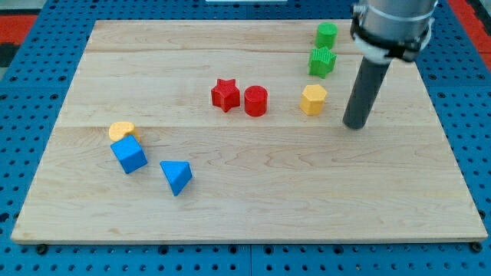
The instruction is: Push the yellow heart slightly right
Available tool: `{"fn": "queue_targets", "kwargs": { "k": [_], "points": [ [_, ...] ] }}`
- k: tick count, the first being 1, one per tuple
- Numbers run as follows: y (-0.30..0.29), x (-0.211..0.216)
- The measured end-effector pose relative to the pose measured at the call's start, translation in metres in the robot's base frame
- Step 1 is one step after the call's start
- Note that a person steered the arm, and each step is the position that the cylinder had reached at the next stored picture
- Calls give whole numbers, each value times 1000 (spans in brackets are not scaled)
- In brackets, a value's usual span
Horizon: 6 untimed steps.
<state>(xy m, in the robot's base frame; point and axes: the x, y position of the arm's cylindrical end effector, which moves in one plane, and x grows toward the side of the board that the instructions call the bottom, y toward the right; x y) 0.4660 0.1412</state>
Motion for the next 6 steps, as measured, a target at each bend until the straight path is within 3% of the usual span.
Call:
{"fn": "queue_targets", "kwargs": {
  "k": [1, 2, 4, 5, 6],
  "points": [
    [-88, 10],
    [-162, -34],
    [-328, -77],
    [-353, -14],
    [-364, -2]
  ]
}}
